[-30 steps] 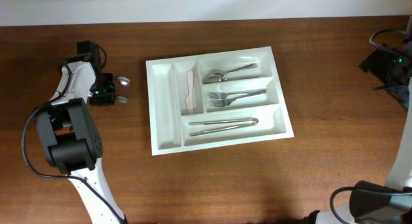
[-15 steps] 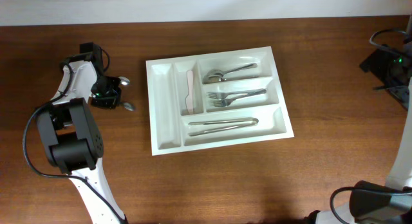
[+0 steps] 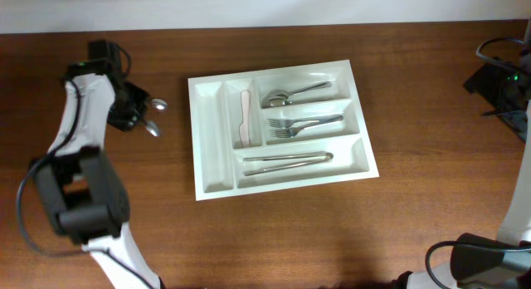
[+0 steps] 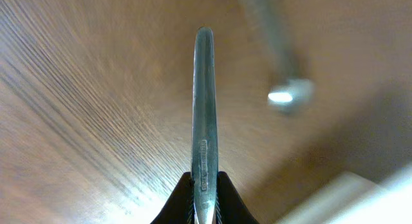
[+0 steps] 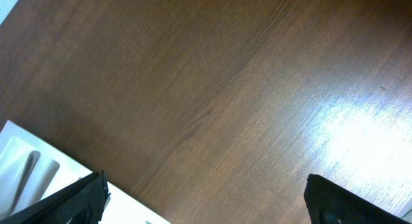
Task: Pack container
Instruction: 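Carry the spoon with the left gripper into the tray's leftmost compartment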
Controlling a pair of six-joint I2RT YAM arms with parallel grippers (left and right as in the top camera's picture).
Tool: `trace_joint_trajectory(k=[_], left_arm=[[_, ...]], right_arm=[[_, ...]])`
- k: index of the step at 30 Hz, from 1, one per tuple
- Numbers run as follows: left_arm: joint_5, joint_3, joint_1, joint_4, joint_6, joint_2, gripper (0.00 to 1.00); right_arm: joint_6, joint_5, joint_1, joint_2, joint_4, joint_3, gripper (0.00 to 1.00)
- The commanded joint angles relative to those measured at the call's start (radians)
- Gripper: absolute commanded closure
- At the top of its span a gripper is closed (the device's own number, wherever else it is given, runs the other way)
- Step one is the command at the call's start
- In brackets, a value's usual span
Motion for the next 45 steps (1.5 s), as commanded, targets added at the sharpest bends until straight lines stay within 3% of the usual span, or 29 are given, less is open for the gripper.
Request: trace_joint_trajectory(k=[1,7,13,18,24,31,36,45], left_arm=[[-0.03,0.035,0.005,0.019,0.187,-0.172,0.98],[0.063,0.035,-0.029,0.033,0.446,-0.29,0.98],[0.064,0.033,-0.133,-0.042,0.724,-0.274,0.98],[0.03,0.032,-0.228,-0.09,0.827,-0.217,0.98],[0.011,0.032,-0.321,-0.089,0.805,-0.134,0.98],[-0.098,0.032,-0.379,-0.076,0.522,-0.005,0.98],[-0.09,0.032,-0.381,-0.09,0.357,0.058,0.98],[-0.063,0.033,-0.412,-0.081,0.354,0.077,0.98]], right_arm=[[-0.005,0.002,-0.002,0.002,0.0,0.004,0.01],[-0.005,0.003,-0.002,0.002,0.0,0.004,0.01],[-0.005,0.003,-0.002,0.002,0.0,0.004,0.01],[-0.005,0.003,-0.002,0.002,0.0,0.004,0.01],[-0.005,0.002,-0.002,0.002,0.0,0.004,0.01],[-0.005,0.003,-0.002,0.002,0.0,0.004,0.01],[-0.005,0.003,-0.002,0.002,0.0,0.004,0.01],[-0.005,0.002,-0.002,0.002,0.0,0.004,0.01]])
